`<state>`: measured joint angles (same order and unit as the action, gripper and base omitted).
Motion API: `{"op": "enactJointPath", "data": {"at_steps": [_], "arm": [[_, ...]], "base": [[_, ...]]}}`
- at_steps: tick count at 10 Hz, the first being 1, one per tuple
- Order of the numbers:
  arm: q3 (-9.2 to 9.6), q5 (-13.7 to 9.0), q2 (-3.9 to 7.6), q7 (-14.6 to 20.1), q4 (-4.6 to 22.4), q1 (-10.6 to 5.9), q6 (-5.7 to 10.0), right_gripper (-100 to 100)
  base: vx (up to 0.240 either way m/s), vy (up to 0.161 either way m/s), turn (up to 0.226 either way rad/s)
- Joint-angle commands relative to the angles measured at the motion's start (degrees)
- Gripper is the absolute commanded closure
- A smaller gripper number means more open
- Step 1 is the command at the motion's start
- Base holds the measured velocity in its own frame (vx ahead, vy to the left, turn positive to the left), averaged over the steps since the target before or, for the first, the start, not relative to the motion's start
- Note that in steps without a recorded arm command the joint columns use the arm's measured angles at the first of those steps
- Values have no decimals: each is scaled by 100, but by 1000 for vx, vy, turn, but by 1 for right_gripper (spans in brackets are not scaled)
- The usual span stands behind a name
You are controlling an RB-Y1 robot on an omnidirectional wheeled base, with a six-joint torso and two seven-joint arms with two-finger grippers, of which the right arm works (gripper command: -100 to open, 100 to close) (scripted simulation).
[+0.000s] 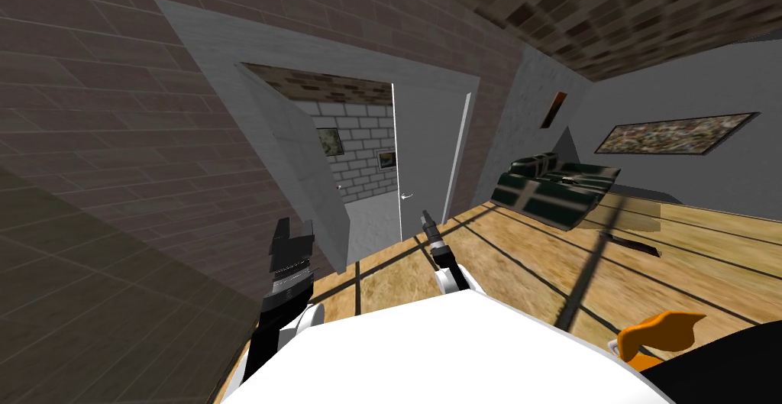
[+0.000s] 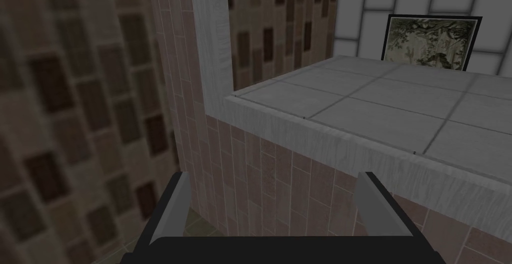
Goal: Push the door open
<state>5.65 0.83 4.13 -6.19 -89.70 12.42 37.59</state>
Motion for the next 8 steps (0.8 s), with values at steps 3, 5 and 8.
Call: {"op": "enactJointPath", "data": {"at_steps": [3,5,8], "arm": [[16,-41,14,46,519,-227,74,-100],[35,-70,16,79,870,-381,130,-100],[53,-99,12,112,1260,-535,186,-100]], "base": [[60,-58,17],[92,-71,30],[71,-43,14]]}}
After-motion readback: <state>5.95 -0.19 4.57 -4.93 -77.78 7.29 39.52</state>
